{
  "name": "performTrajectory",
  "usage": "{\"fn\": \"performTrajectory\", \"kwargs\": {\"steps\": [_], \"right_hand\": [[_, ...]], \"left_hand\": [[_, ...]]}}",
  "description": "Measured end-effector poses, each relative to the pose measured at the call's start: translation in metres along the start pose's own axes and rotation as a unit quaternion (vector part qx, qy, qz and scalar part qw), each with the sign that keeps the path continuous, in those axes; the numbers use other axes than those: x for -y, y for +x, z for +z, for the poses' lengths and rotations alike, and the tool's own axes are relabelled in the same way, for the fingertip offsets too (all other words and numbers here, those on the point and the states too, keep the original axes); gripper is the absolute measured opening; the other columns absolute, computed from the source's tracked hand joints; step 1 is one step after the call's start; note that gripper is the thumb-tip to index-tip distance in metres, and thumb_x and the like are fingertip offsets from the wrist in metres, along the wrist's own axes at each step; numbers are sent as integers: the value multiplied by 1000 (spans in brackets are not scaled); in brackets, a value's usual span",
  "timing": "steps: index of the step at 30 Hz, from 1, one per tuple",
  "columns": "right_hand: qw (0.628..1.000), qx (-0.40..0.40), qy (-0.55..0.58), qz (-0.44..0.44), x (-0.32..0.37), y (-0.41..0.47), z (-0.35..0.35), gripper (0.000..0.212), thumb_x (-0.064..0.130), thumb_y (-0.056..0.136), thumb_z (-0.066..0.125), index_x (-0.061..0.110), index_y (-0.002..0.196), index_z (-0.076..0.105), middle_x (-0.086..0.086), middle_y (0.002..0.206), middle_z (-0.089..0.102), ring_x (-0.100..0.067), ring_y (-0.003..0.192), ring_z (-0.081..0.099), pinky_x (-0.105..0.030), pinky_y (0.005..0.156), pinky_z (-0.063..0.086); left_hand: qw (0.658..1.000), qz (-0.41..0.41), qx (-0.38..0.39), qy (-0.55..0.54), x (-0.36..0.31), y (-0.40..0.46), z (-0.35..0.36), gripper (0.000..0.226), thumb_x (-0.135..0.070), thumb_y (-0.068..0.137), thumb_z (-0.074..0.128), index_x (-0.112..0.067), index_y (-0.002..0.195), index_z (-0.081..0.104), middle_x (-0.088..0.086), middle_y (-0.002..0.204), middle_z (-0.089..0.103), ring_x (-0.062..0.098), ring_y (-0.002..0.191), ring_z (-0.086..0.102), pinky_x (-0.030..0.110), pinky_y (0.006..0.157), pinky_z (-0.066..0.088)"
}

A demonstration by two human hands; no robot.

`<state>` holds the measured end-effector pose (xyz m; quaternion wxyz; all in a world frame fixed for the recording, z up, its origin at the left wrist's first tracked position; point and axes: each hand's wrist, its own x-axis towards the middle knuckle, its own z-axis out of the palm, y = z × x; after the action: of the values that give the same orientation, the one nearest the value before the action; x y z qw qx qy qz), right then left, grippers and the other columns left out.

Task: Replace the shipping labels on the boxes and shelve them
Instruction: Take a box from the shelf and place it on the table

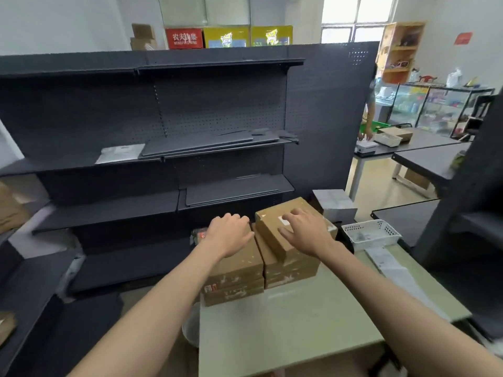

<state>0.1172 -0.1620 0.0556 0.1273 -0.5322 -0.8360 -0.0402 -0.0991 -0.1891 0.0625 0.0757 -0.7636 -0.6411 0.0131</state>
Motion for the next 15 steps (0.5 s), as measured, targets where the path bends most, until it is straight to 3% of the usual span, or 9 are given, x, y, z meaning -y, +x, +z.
{"fn": "performTrajectory", "kwargs": {"steps": [7,15], "right_hand": [[999,28,-16,15,-100,15,17,44,49,97,41,22,127,59,-3,124,61,-24,106,58,-39,87,47],[997,77,-11,4,-146,49,50,42,46,97,41,19,125,59,-6,122,60,-28,106,58,-41,89,45]], "left_hand": [[1000,-3,21,-1,-78,76,14,48,-50,102,38,-20,135,55,5,128,62,28,116,56,41,87,46],[998,1,54,-22,-88,123,43,50,-51,102,41,-17,137,53,9,134,60,31,120,57,42,90,48]]}}
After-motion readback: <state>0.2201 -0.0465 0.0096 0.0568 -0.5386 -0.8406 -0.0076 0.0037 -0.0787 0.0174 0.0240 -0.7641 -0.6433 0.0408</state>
